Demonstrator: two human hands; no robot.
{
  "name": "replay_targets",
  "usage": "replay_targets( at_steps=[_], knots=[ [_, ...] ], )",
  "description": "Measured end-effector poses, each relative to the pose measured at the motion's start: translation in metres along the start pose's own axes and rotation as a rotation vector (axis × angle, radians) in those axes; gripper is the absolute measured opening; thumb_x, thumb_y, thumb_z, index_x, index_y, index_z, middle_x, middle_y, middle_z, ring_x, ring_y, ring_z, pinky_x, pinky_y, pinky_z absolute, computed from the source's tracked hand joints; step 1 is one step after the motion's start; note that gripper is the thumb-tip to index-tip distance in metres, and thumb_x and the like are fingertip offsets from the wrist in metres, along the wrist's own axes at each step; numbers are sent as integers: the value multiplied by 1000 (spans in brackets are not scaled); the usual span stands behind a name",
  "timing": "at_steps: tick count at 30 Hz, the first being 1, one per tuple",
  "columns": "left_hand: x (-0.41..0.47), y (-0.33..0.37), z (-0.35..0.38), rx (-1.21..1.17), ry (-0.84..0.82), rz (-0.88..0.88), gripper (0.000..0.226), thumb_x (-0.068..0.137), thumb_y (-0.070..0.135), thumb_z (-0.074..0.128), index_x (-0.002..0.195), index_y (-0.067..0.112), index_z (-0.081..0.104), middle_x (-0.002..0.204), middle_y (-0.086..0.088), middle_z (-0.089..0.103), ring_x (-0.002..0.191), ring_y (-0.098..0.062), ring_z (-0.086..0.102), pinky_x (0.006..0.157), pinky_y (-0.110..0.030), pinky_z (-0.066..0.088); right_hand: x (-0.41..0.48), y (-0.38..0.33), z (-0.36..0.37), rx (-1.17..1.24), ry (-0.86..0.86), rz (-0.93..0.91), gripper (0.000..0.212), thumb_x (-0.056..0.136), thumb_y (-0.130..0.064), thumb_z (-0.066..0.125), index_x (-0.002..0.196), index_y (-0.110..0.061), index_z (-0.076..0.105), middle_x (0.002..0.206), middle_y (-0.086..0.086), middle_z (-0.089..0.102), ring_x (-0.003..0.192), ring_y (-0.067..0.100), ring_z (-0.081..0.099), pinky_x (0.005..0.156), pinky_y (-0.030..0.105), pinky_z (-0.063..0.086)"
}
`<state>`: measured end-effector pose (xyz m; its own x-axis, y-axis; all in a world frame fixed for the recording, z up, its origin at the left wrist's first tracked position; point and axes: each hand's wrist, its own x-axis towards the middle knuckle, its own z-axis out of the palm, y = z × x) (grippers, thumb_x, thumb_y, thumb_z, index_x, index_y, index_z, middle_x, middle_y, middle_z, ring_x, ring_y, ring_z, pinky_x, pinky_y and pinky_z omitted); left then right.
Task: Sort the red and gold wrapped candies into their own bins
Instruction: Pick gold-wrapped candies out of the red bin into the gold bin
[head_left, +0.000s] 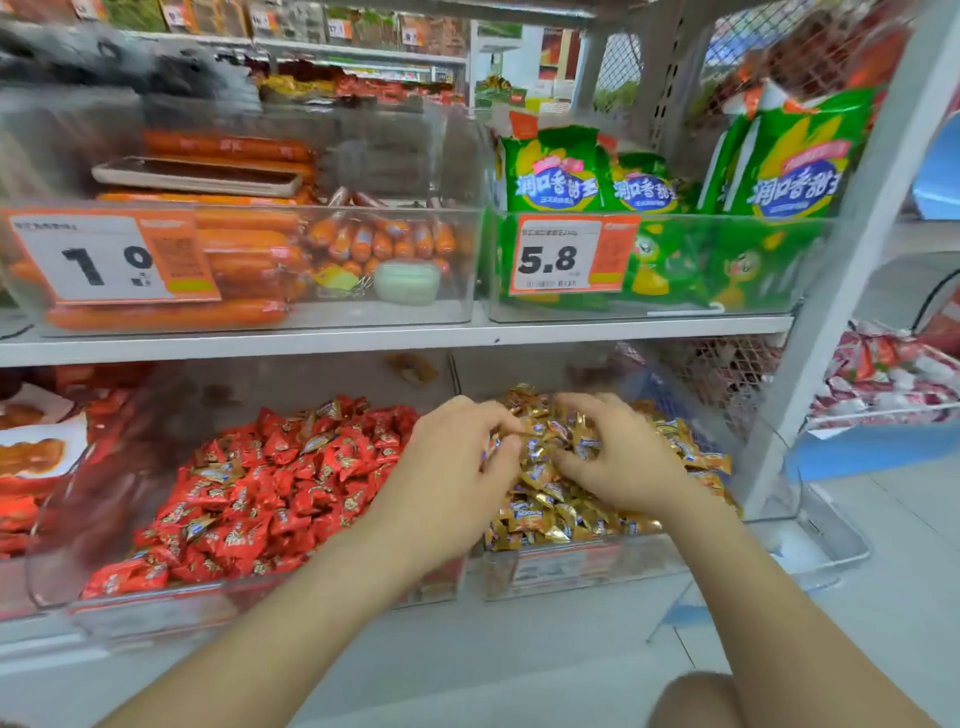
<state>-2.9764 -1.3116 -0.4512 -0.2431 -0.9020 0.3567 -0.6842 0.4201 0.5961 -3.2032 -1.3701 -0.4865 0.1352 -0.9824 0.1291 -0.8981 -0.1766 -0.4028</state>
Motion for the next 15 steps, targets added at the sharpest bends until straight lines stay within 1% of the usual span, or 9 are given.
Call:
replay_targets(
  at_steps=[2,3,4,6,8,10,12,13,15],
  knots=[
    [19,8,28,129,-21,50,17,104,31,54,113,30,69,103,7,52,96,-15,57,88,-31,43,-7,5,-9,160,130,-12,52,92,-27,71,143,-28,63,137,-3,65,124,13,60,103,23,42],
    [29,12,40,194,-31,62,18,105,30,52,114,26,67,104,3,51,96,-20,59,88,-35,46,-8,9,-12,211,200,16,43,93,-22,68,136,-28,68,128,-4,71,113,11,65,98,24,47],
    [38,15,51,253,-50,64,19,105,29,51,114,23,66,106,0,51,98,-25,61,89,-39,50,-9,11,-16,249,257,55,36,94,-20,64,128,-29,73,115,-5,77,102,11,70,93,28,54],
    [53,17,67,380,-142,37,21,104,32,53,119,20,62,116,-7,54,106,-34,62,91,-47,53,-11,17,-21,325,328,130,30,94,-19,61,115,-30,78,93,-9,79,85,10,74,83,38,61],
    [62,17,76,589,-268,24,40,100,49,56,130,22,56,129,-12,55,117,-39,57,97,-51,46,-13,19,-23,386,358,153,26,94,-17,61,108,-30,79,85,-11,77,78,4,73,79,40,63],
    [62,18,75,753,-303,31,60,96,66,51,139,23,51,137,-13,53,124,-42,51,103,-55,37,-14,15,-25,385,361,142,25,94,-16,63,104,-31,80,81,-12,76,74,1,70,75,33,61],
    [54,19,63,786,-235,63,67,94,73,45,140,25,49,137,-12,52,128,-41,47,106,-58,31,-15,2,-27,397,335,94,26,94,-14,63,102,-32,79,80,-12,76,73,2,70,70,27,58],
    [48,15,55,746,-182,88,63,93,71,46,137,27,48,133,-9,53,126,-39,47,105,-56,33,-15,-8,-27,417,310,65,27,94,-13,63,101,-32,79,81,-12,77,75,2,70,71,27,58],
    [35,1,31,564,-69,114,42,94,59,50,124,30,50,115,0,54,114,-31,51,97,-49,42,-14,-31,-24,463,256,6,27,94,-13,63,99,-33,79,82,-14,78,81,5,72,78,30,60]
  ],
)
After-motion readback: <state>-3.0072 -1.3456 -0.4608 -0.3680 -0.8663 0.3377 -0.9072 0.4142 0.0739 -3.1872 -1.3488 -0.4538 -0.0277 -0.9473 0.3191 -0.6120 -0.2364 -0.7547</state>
